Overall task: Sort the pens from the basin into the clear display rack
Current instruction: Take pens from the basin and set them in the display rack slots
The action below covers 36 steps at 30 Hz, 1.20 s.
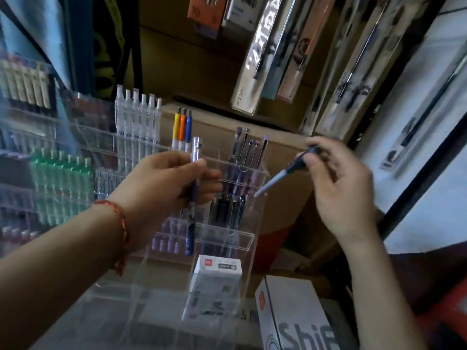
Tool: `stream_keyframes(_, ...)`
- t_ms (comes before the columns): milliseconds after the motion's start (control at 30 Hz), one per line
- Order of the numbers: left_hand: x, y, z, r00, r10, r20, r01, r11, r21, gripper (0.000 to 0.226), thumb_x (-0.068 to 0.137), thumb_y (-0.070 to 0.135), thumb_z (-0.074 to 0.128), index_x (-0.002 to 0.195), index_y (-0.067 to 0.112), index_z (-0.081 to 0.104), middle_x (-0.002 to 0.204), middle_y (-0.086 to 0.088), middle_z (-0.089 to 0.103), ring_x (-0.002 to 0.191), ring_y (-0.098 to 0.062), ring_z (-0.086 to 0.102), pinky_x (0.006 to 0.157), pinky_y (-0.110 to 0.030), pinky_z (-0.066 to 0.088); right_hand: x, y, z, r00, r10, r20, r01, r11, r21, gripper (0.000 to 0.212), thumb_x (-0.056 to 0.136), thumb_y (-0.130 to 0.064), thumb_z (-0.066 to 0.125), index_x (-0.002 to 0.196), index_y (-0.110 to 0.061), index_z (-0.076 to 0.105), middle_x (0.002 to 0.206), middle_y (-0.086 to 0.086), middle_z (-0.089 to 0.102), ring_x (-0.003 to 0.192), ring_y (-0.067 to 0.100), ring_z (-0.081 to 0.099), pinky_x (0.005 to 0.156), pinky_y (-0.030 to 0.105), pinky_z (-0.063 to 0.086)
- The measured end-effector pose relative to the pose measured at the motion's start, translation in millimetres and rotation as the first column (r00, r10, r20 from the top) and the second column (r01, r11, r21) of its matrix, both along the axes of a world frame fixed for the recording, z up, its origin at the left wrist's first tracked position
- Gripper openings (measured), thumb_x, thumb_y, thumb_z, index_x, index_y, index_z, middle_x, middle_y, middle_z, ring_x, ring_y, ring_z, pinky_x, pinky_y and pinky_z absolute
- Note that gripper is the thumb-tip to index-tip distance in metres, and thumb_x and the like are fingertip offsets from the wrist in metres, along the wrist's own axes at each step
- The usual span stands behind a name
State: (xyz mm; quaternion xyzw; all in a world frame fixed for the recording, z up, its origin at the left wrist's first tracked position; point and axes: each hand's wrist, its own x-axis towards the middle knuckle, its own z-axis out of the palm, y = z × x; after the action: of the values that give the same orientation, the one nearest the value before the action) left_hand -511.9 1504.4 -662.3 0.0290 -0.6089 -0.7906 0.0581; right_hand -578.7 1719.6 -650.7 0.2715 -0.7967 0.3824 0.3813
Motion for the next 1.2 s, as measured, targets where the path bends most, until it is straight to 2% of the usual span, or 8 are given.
stream_keyframes(133, -1.5, 8.3, -3.9, 0.997, -0.063, 0.032, 0.066, 0.995, -0.073, 0.015, 0.089, 0.017, 0.050, 0.095, 0.006, 0.058, 0.085, -0.004, 0.073, 0.076, -0.014, 0.071, 0.060, -0.025, 0.058, -11.1, -18.9, -20.2, 0.957, 0.104, 0.270, -0.140, 0.983, 0.117, 0.020, 0.090, -0.013, 0.058, 0.103, -0.028, 0.062, 0.097, -0.023, 0.060, 0.092, -0.013, 0.058, 0.079, 0.005, 0.044)
stream_keyframes(267, -8.8, 13.6, -13.2, 0.997, -0.059, 0.055, 0.063, 0.996, -0.069, 0.013, 0.090, 0.016, 0.050, 0.093, 0.006, 0.058, 0.087, -0.006, 0.073, 0.079, -0.019, 0.071, 0.065, -0.030, 0.059, -14.0, -26.0, -32.5, 0.882, 0.100, 0.461, -0.217, 0.954, 0.207, 0.017, 0.087, -0.016, 0.063, 0.100, -0.027, 0.067, 0.095, -0.020, 0.064, 0.091, -0.009, 0.060, 0.079, 0.006, 0.046)
stream_keyframes(500, -13.0, 16.7, -32.2, 0.985, -0.131, 0.112, 0.138, 0.989, -0.058, 0.015, 0.092, 0.015, 0.049, 0.099, 0.004, 0.056, 0.093, -0.010, 0.072, 0.085, -0.021, 0.069, 0.070, -0.032, 0.058, -13.6, -25.8, -44.5, 0.868, 0.002, 0.497, -0.169, 0.941, 0.291, 0.015, 0.087, -0.018, 0.064, 0.101, -0.021, 0.069, 0.089, -0.015, 0.065, 0.082, -0.010, 0.059, 0.071, 0.001, 0.043)
stream_keyframes(633, -13.1, 14.5, -41.5, 0.987, -0.147, 0.067, 0.157, 0.969, -0.189, 0.012, 0.091, 0.015, 0.050, 0.098, 0.010, 0.057, 0.098, -0.003, 0.071, 0.086, -0.020, 0.070, 0.083, -0.042, 0.055, -13.0, -24.3, -39.7, 0.901, 0.090, 0.425, -0.129, 0.990, 0.063, 0.012, 0.091, -0.019, 0.058, 0.098, -0.025, 0.066, 0.083, -0.014, 0.064, 0.056, -0.001, 0.056, 0.051, 0.010, 0.042)
stream_keyframes(800, -16.0, 17.5, -49.2, 0.991, -0.131, -0.007, 0.127, 0.972, -0.195, 0.011, 0.092, 0.015, 0.048, 0.094, 0.017, 0.059, 0.100, 0.004, 0.071, 0.091, -0.012, 0.068, 0.086, -0.043, 0.054, -8.3, -25.2, -31.4, 0.889, 0.186, 0.419, -0.215, 0.976, 0.023, 0.015, 0.091, -0.016, 0.057, 0.095, -0.028, 0.066, 0.085, -0.010, 0.066, 0.064, -0.001, 0.058, 0.057, 0.010, 0.043)
stream_keyframes(1000, -22.6, 19.1, -54.2, 0.993, -0.113, -0.038, 0.104, 0.974, -0.200, 0.011, 0.093, 0.014, 0.047, 0.095, 0.018, 0.058, 0.101, 0.004, 0.070, 0.095, -0.007, 0.065, 0.088, -0.042, 0.052, -9.3, -24.8, -35.7, 0.875, 0.205, 0.439, -0.235, 0.972, 0.015, 0.012, 0.091, -0.018, 0.058, 0.096, -0.026, 0.064, 0.077, -0.011, 0.068, 0.039, 0.010, 0.052, 0.062, 0.013, 0.045)
stream_keyframes(1067, -23.5, 18.5, -54.8, 0.992, -0.119, -0.039, 0.109, 0.975, -0.194, 0.011, 0.093, 0.014, 0.047, 0.096, 0.017, 0.057, 0.102, 0.002, 0.070, 0.096, -0.008, 0.065, 0.087, -0.041, 0.054, -9.6, -24.4, -34.0, 0.867, 0.212, 0.450, -0.249, 0.968, 0.023, 0.013, 0.091, -0.016, 0.058, 0.097, -0.026, 0.064, 0.087, -0.006, 0.070, 0.035, 0.013, 0.051, 0.058, 0.015, 0.046)
stream_keyframes(1200, -24.6, 18.5, -56.2, 0.991, -0.128, -0.036, 0.119, 0.975, -0.188, 0.012, 0.093, 0.014, 0.047, 0.099, 0.015, 0.057, 0.104, 0.002, 0.069, 0.096, -0.008, 0.065, 0.081, -0.037, 0.056, -8.5, -25.9, -31.5, 0.862, 0.165, 0.479, -0.220, 0.974, 0.060, 0.016, 0.094, -0.013, 0.052, 0.101, -0.024, 0.062, 0.077, -0.002, 0.069, 0.034, 0.011, 0.053, 0.046, 0.010, 0.041)
